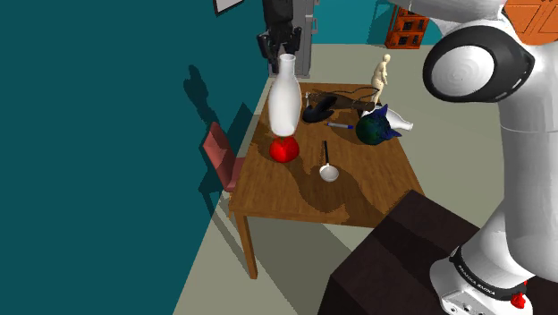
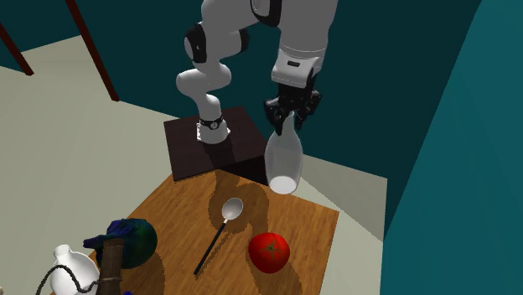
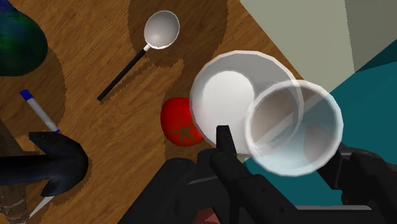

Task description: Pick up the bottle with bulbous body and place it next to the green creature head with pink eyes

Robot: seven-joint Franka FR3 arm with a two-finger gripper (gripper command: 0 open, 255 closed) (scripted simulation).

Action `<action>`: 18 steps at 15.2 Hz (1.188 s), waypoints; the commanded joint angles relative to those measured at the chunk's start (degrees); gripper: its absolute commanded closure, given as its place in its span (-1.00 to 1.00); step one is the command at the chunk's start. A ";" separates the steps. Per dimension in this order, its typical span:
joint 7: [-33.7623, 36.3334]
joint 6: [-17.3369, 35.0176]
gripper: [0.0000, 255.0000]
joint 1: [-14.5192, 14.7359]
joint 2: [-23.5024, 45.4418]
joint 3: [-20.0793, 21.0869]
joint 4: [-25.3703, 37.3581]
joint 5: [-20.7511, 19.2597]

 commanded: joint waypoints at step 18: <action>-21.77 4.49 1.00 -14.75 -25.55 -7.60 -29.62 0.17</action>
